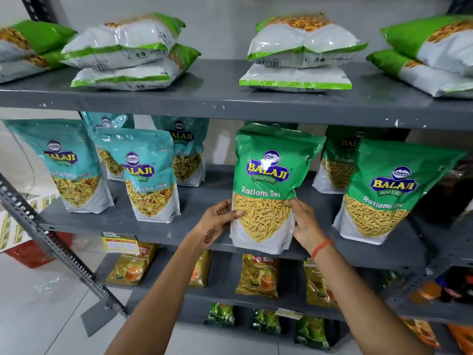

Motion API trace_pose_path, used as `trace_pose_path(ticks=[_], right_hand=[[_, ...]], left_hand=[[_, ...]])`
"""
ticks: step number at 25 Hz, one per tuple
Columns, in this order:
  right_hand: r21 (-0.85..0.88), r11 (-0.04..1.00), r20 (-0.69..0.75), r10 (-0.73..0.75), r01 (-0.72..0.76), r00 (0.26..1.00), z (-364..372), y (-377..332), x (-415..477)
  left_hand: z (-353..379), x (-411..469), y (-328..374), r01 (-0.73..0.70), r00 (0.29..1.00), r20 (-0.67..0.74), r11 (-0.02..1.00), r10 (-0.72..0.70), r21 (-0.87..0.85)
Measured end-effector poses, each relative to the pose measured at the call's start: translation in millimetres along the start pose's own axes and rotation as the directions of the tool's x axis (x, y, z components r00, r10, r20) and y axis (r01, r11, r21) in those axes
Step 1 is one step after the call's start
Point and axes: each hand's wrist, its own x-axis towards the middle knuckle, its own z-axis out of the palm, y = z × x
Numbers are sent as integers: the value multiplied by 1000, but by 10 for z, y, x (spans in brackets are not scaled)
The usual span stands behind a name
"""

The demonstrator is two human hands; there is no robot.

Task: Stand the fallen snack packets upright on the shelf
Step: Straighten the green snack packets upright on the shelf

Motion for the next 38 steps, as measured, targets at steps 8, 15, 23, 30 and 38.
trace_pose_path(ticks=[8, 15, 23, 30, 38], right_hand=[[-16, 999, 124, -48, 50, 991, 21, 10, -293], [-154, 985, 92, -62, 76, 994, -42, -18, -70], [-229, 965, 43, -122, 129, 992, -36, -68, 500], [-257, 962, 155, -54, 93, 986, -125, 269, 595], [-271, 955, 88, -105, 125, 991, -67, 339, 542]], left_hand=[[192, -706, 93, -114, 984, -122, 984, 131, 138], [226, -435, 61, -63, 990, -120, 991, 77, 120], [218, 293, -9, -90, 973, -194, 979, 125, 184], [18, 461, -238, -92, 966, -217, 971, 141, 220], [-79, 421, -178, -55, 983, -154, 956, 102, 287]])
